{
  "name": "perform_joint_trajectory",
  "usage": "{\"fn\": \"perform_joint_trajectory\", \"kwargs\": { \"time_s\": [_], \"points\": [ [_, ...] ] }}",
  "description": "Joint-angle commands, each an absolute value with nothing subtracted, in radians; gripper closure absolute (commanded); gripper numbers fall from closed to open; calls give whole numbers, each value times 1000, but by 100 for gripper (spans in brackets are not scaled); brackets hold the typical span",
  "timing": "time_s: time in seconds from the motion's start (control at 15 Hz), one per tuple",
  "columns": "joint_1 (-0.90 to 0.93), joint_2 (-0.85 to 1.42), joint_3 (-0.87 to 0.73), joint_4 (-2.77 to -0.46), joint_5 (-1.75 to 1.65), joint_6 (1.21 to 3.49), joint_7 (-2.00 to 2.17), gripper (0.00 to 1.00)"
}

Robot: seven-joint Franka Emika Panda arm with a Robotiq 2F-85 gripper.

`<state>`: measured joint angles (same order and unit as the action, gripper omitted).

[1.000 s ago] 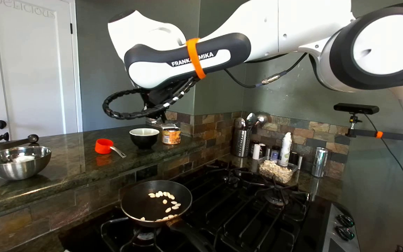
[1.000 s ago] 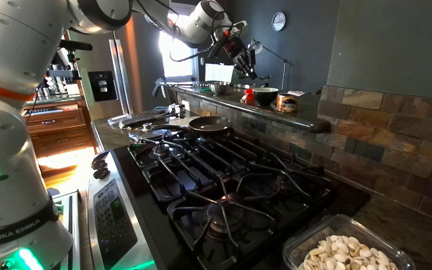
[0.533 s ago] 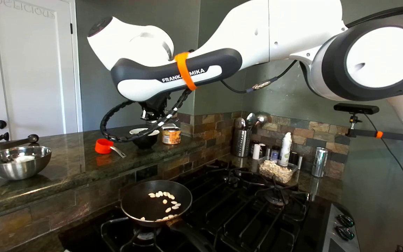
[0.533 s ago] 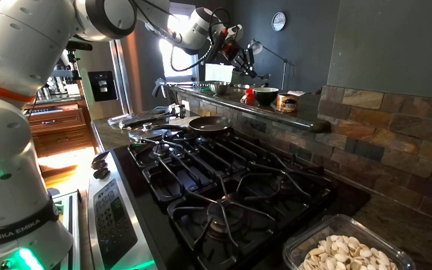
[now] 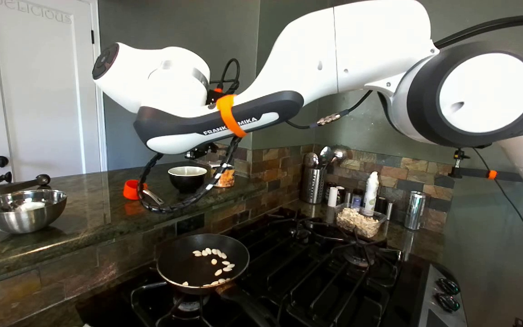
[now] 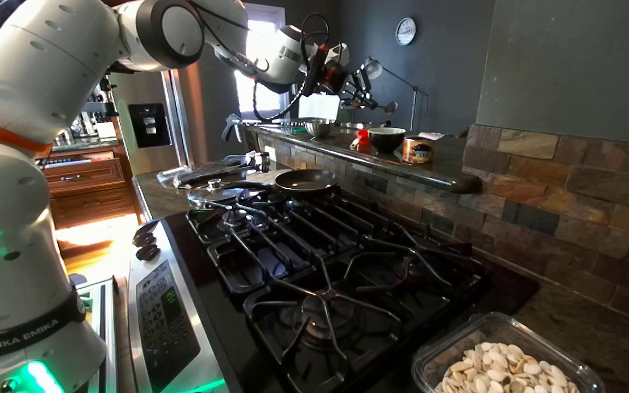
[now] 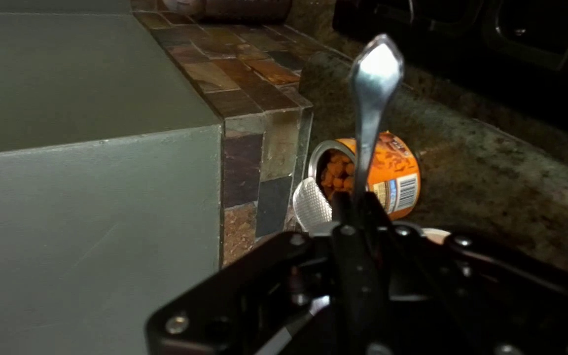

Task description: Use the silver spoon to put some contents from the pan in the black and white bowl then place the spoon back on the counter.

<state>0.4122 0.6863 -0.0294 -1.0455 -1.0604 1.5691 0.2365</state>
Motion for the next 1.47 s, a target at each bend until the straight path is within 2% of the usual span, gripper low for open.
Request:
{"fn": "perform_joint_trajectory", "kwargs": {
  "time_s": [0.0, 0.4, 0.93, 1.4],
  "points": [
    [439, 735, -54, -997, -1117, 1537, 209, 98],
    [423, 707, -39, -990, -1068, 1540, 256, 98],
    [371, 594, 39, -1014, -782, 1599, 371, 98],
    [317, 562, 123, -1078, -614, 1932, 384, 98]
  ]
}}
